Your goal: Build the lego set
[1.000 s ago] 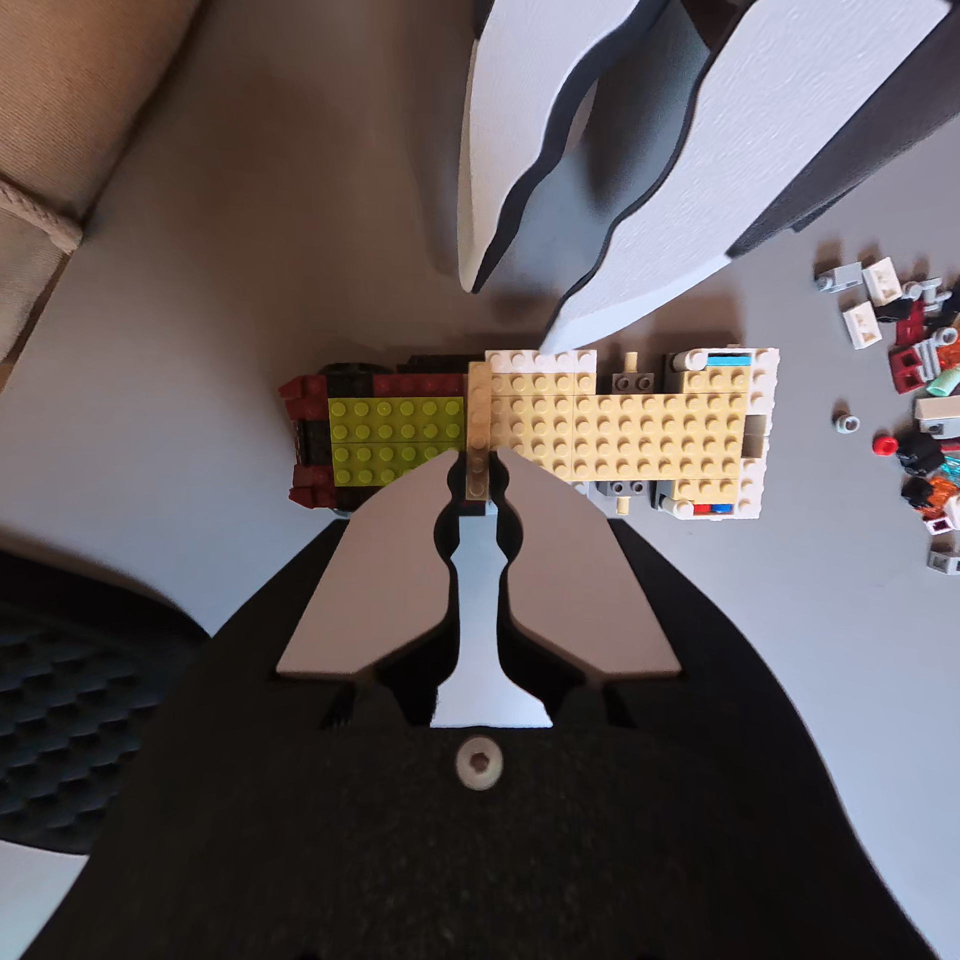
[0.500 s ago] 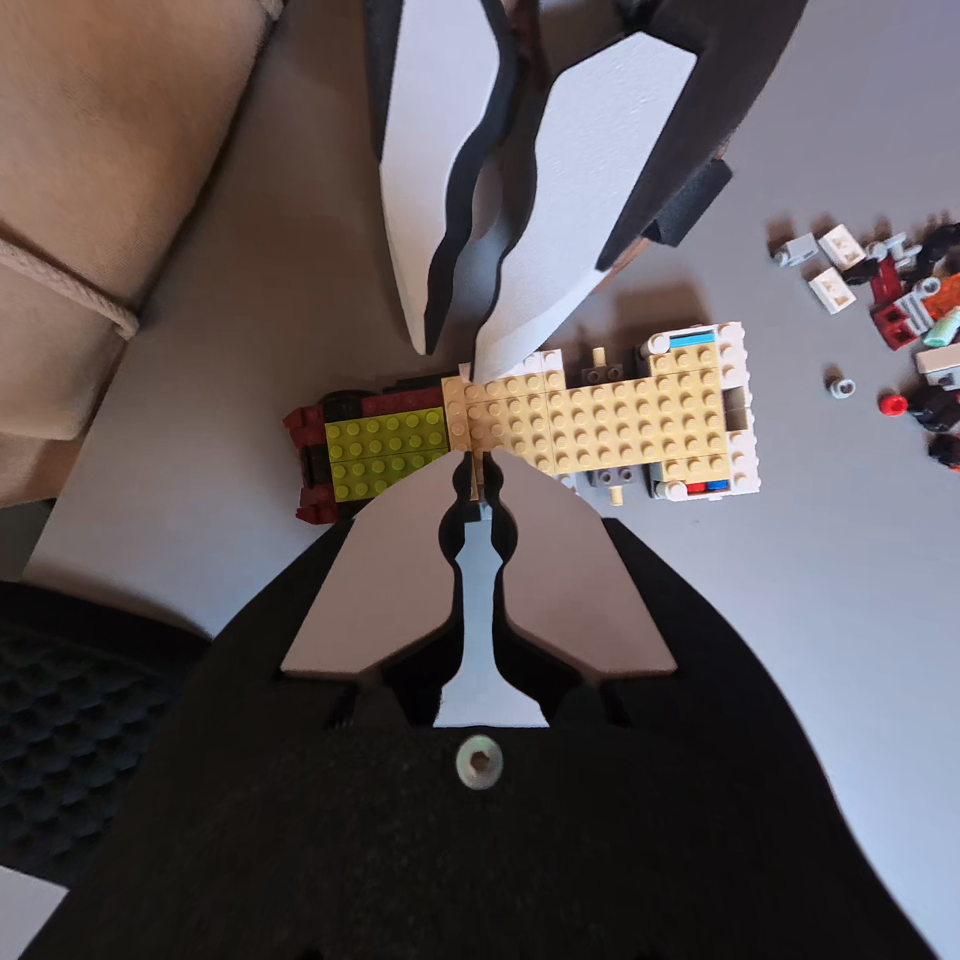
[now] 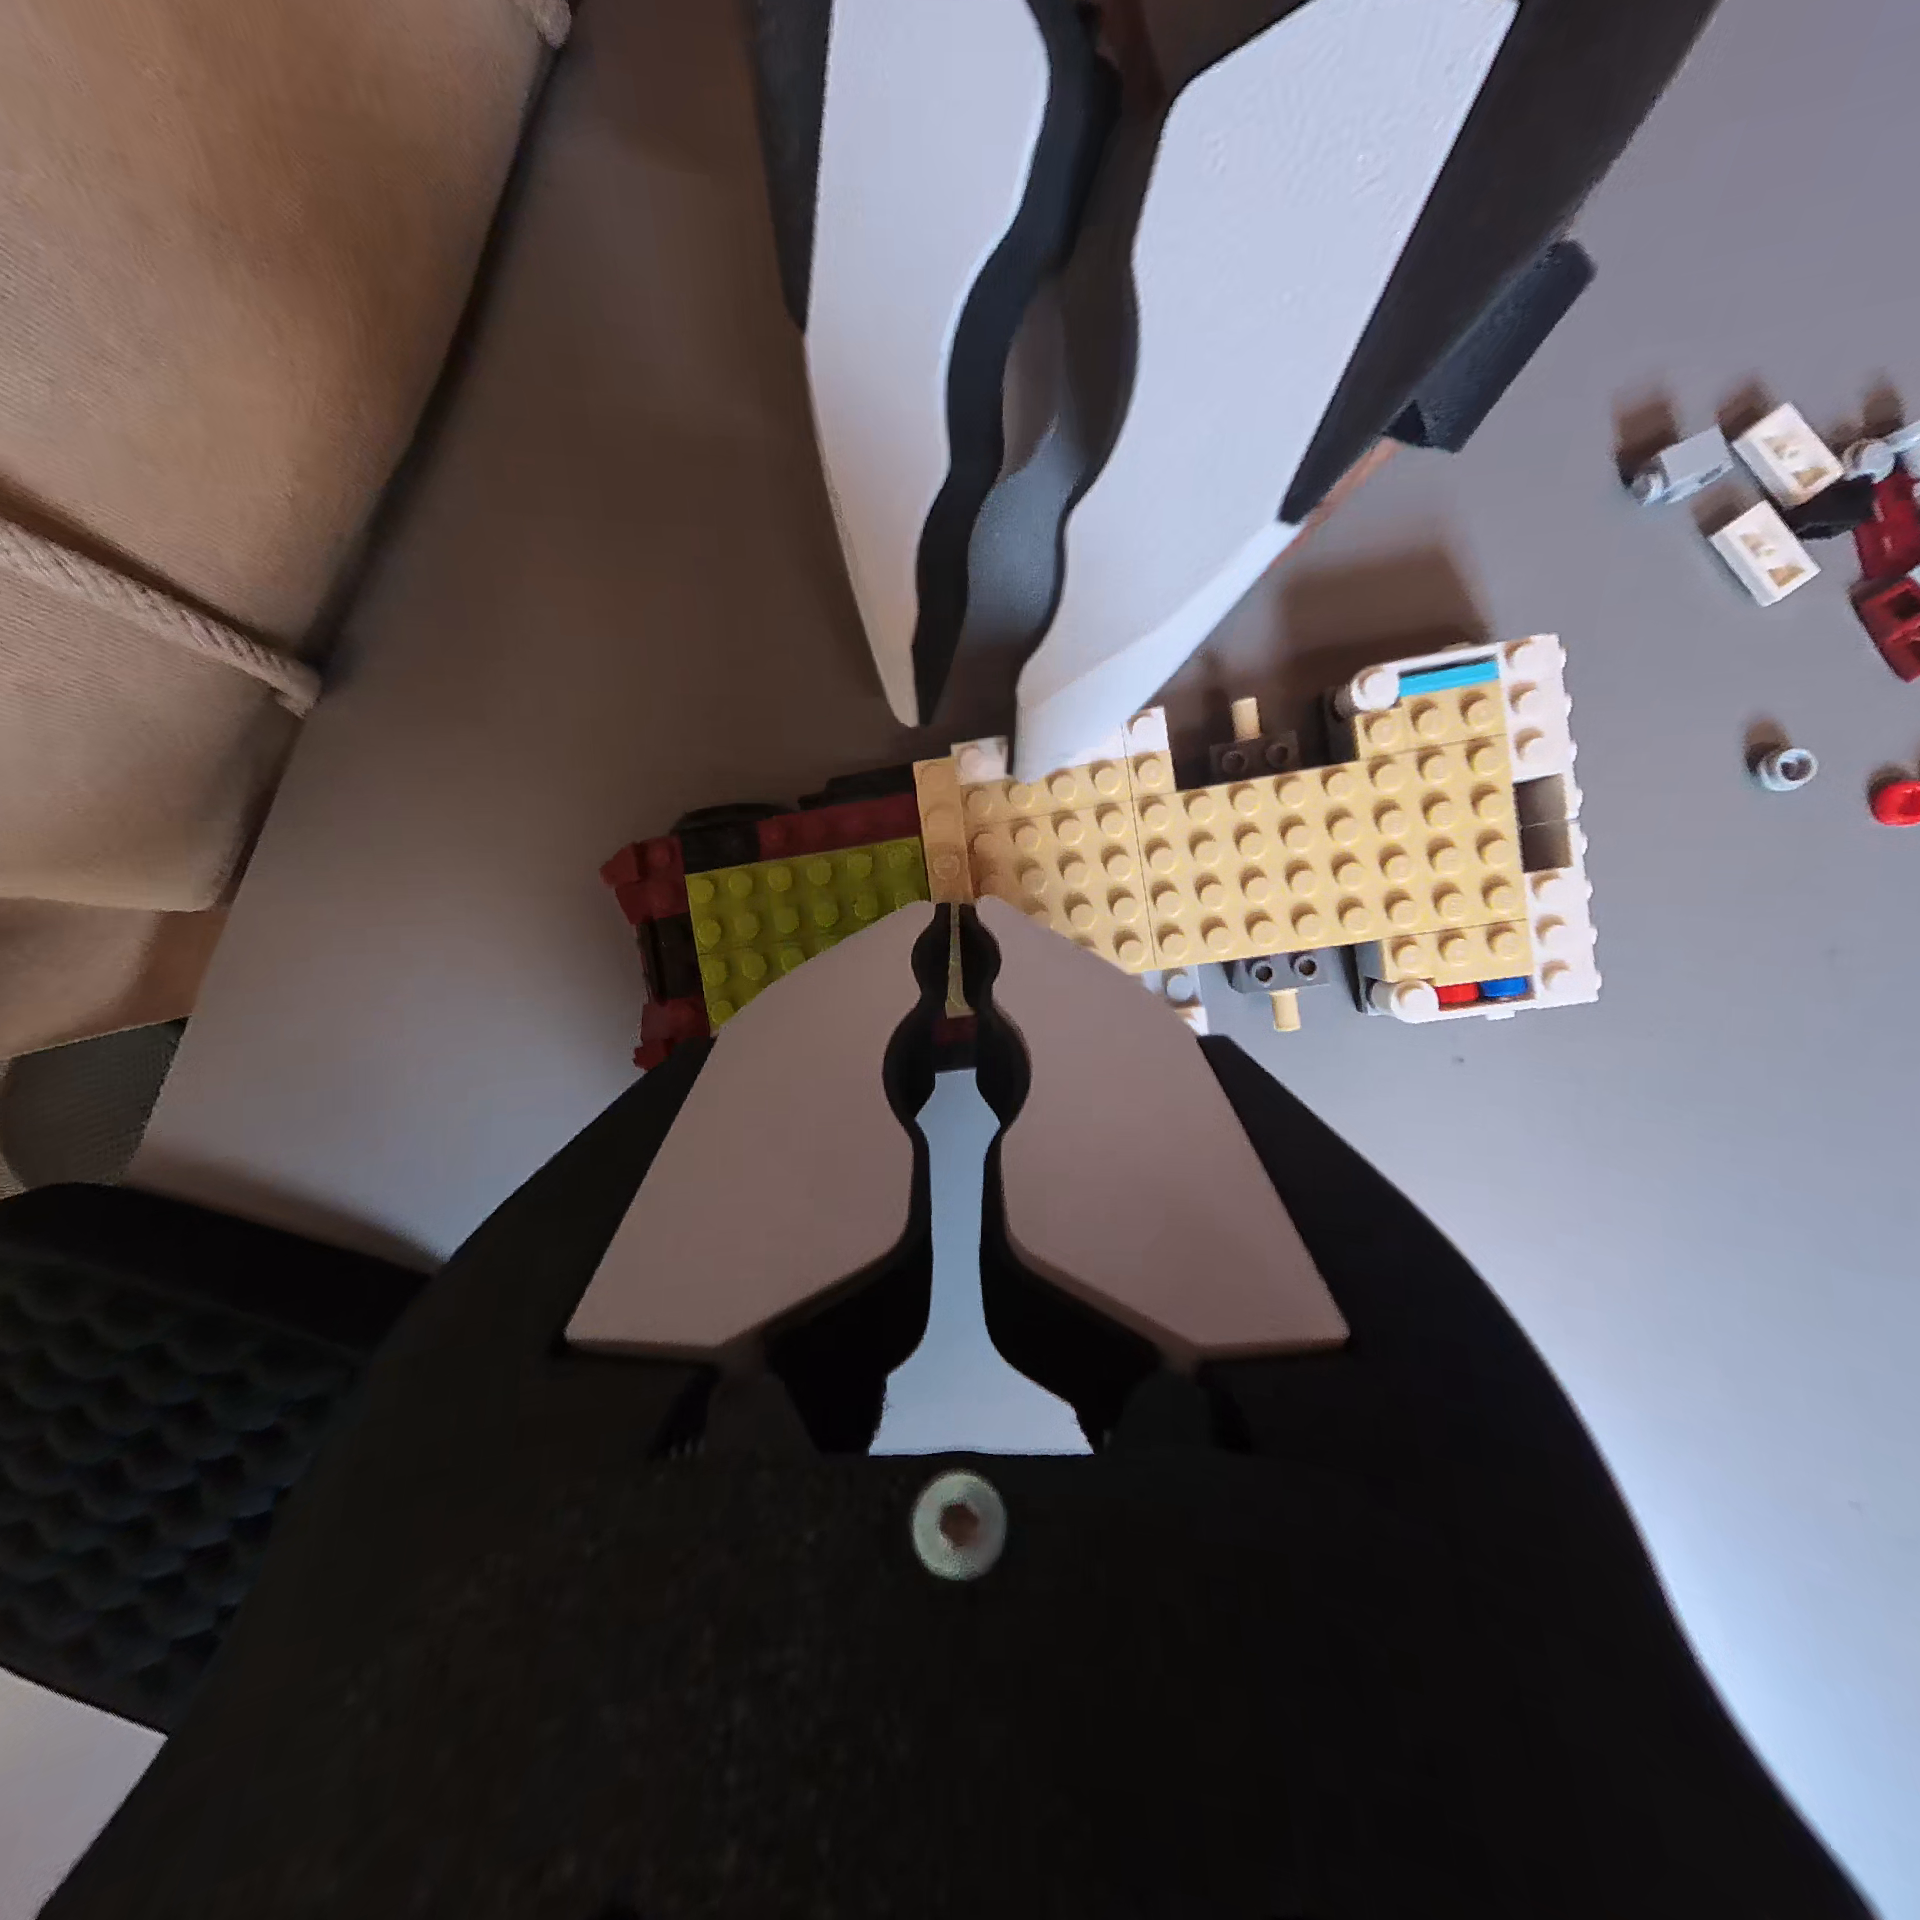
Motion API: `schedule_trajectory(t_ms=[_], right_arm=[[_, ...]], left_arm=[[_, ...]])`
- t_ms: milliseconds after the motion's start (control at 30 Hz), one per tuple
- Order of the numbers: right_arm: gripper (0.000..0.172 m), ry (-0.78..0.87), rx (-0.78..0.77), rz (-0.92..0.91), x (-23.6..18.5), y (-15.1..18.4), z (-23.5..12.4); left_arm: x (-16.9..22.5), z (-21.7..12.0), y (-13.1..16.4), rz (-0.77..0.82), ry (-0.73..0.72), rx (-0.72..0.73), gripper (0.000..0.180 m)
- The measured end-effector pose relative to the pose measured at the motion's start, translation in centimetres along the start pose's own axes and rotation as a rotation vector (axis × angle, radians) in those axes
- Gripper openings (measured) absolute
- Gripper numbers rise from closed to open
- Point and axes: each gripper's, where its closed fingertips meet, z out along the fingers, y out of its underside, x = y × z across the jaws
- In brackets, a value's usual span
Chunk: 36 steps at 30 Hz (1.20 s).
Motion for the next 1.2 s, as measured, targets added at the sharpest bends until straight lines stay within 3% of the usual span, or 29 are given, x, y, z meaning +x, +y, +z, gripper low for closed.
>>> schedule_trajectory(t_ms=[600,1200], right_arm=[[0.0,0.02,-0.075,-0.032,0.0,0.0,0.7],[0.0,0.002,-0.162,-0.047,-0.1,0.5,0.5]], left_arm=[[-1.2,-0.2,1.7,-0.041,-0.079,-0.074,0.033],[-1.4,0.0,2.0,-0.07,-0.088,-0.084,0.035]])
